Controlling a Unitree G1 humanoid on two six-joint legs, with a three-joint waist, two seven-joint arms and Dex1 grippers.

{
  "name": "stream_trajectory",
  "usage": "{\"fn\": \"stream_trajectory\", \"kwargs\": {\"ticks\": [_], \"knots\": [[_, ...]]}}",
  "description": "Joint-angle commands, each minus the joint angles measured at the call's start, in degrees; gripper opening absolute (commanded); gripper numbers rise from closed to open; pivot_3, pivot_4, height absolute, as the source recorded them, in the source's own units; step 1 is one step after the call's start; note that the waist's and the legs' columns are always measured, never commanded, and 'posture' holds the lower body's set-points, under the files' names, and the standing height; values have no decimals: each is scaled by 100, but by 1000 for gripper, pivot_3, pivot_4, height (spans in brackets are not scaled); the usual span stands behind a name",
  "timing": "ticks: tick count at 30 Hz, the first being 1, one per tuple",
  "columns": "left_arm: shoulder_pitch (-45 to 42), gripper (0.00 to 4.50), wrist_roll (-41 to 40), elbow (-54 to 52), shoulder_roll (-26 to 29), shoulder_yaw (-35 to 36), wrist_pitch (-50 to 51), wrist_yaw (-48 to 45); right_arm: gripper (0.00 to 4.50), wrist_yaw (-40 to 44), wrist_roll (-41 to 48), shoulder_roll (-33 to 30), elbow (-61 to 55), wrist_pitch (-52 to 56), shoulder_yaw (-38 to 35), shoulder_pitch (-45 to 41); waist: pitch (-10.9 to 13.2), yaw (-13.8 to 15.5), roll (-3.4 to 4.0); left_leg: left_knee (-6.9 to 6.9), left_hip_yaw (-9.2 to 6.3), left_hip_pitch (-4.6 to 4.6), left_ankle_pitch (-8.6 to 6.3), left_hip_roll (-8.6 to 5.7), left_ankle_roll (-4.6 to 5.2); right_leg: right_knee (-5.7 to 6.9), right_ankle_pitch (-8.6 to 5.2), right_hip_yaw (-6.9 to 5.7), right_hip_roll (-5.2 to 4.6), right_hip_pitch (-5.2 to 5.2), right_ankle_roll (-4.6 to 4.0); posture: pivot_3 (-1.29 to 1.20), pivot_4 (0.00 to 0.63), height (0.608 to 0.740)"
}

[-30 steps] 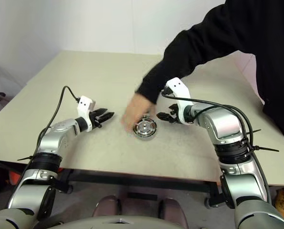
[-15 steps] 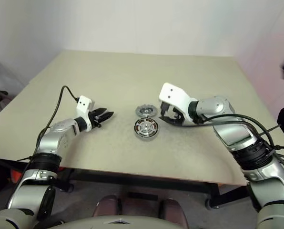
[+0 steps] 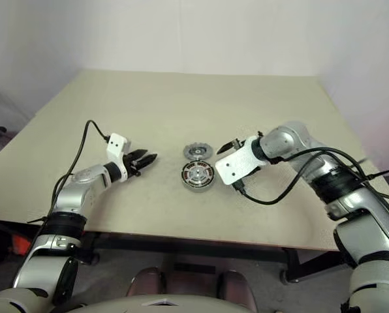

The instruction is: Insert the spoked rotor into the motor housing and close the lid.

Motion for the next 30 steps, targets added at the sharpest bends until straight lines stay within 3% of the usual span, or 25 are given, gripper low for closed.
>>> {"fn": "stream_trajectory", "kwargs": {"ticks": [1, 11, 21, 30], "knots": [[0, 2437, -55, -319, 24, 108, -33, 49, 3693, 49, -313, 205, 486, -533, 113, -315, 0, 7, 0, 0, 0, -2, -1, 0, 1, 0, 0, -2, -1, 0, 0, 0, 0, 740], [155, 2437, -68, -503, 56, 172, 45, 129, 3693, 8, -737, 589, 1115, -1137, 193, -327, 0, -3, -1, 2, 0, 2, -1, 1, 2, 3, -1, -3, 0, 0, -2, 0, 0, 740], [169, 2437, -54, -533, 64, 174, 81, 124, 3693, 74, -721, 711, 796, -1104, 145, -249, 1, -3, -1, 2, 0, 2, -1, 1, 3, 2, -1, -3, 0, 0, -2, 0, 0, 740], [174, 2437, -44, -572, 81, 188, 101, 143, 3693, -280, -1164, 968, 1479, -1256, 305, -325, -5, -15, -10, 1, 0, 7, -1, 2, 2, 2, -2, -3, 1, 6, -3, 0, 0, 740]]}}
